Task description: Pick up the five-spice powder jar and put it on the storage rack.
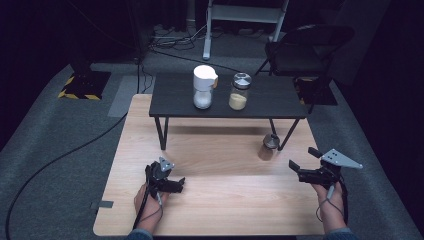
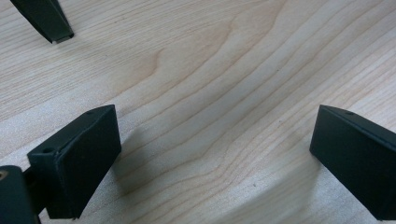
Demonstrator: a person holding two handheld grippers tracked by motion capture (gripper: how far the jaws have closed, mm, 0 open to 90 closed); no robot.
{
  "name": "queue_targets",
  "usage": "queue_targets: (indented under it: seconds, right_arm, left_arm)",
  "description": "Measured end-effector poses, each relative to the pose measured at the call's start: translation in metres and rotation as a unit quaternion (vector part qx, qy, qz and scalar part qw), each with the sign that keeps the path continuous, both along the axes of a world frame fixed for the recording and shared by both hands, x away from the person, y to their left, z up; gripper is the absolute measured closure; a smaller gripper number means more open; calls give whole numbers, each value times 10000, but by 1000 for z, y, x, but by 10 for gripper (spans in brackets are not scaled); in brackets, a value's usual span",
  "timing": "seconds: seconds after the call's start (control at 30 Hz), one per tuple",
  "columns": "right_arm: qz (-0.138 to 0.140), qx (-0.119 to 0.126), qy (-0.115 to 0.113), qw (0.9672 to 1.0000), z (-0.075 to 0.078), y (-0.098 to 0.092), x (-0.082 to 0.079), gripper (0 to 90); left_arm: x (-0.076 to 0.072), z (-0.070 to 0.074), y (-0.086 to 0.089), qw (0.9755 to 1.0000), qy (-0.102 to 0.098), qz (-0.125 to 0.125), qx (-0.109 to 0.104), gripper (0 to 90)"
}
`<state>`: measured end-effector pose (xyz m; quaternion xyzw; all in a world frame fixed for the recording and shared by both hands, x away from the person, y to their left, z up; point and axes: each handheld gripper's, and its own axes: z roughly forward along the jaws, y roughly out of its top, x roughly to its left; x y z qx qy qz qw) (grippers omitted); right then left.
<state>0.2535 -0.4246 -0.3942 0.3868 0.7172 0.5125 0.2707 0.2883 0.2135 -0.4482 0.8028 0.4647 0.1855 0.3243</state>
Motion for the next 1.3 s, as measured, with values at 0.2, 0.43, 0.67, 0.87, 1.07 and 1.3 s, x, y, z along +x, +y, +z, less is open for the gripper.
queue_targets:
  seconds: [0.2, 0.43, 0.67, 0.87, 1.07, 1.3]
  right_arm:
    - [15, 15, -163, 9999, 7, 0, -3, 20]
    - [40, 29, -238, 9997, 12, 2, -4, 20]
    - [42, -21, -251, 9997, 15, 5, 0, 20]
    - [54, -33, -235, 9997, 16, 8, 6, 20]
    - [132, -46, -234, 9996, 17, 14, 17, 20]
    - [245, -74, -213, 9994, 20, 23, 33, 20]
  left_arm:
    - [0, 0, 0, 10000, 0, 0, 0, 18]
    - [0, 0, 0, 10000, 0, 0, 1, 18]
    - [0, 0, 0, 10000, 2, 5, -2, 18]
    - [0, 0, 0, 10000, 2, 20, 1, 18]
    - [0, 0, 0, 10000, -1, 22, -2, 18]
    - [0, 0, 0, 10000, -1, 21, -1, 18]
